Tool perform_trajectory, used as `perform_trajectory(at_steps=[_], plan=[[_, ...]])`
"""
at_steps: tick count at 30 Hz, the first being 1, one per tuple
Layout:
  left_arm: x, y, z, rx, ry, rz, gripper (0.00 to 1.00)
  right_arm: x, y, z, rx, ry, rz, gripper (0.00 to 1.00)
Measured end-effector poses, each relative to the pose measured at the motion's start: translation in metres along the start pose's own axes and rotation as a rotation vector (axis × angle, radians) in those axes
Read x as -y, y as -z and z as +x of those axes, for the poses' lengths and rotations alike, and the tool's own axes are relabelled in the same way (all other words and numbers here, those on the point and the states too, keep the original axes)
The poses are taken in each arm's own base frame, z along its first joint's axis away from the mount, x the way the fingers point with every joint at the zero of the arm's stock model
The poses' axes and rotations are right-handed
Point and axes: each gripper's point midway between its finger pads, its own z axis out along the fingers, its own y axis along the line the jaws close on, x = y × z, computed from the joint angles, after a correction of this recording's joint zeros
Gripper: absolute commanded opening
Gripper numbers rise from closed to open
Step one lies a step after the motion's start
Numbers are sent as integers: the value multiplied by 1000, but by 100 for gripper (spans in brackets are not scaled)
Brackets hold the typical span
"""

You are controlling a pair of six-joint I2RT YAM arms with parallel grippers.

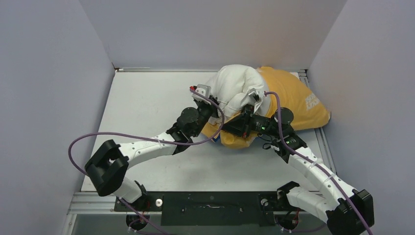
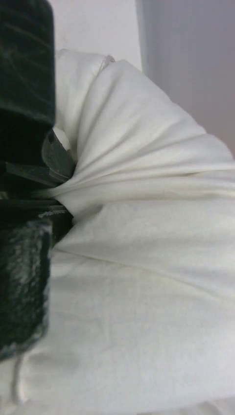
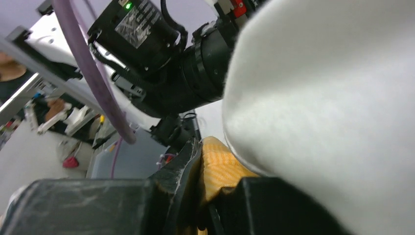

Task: Put the pillow into the pillowcase
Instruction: Stuff the pillow into the pillowcase.

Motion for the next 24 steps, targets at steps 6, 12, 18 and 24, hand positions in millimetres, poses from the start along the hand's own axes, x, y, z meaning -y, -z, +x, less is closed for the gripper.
perform_trajectory(at_steps=[6, 12, 18, 24], plan=[[31, 19, -43, 59, -12, 110, 0, -43, 4, -6, -1, 67, -170, 5], [68, 3, -30, 31, 15, 259, 0, -54, 16, -7, 36, 88, -172, 5], [106, -20, 1, 25, 98, 432, 0, -49, 22, -8, 62, 80, -129, 5], [120, -18, 57, -44, 201, 536, 0, -43, 27, 3, 30, 46, -72, 5]])
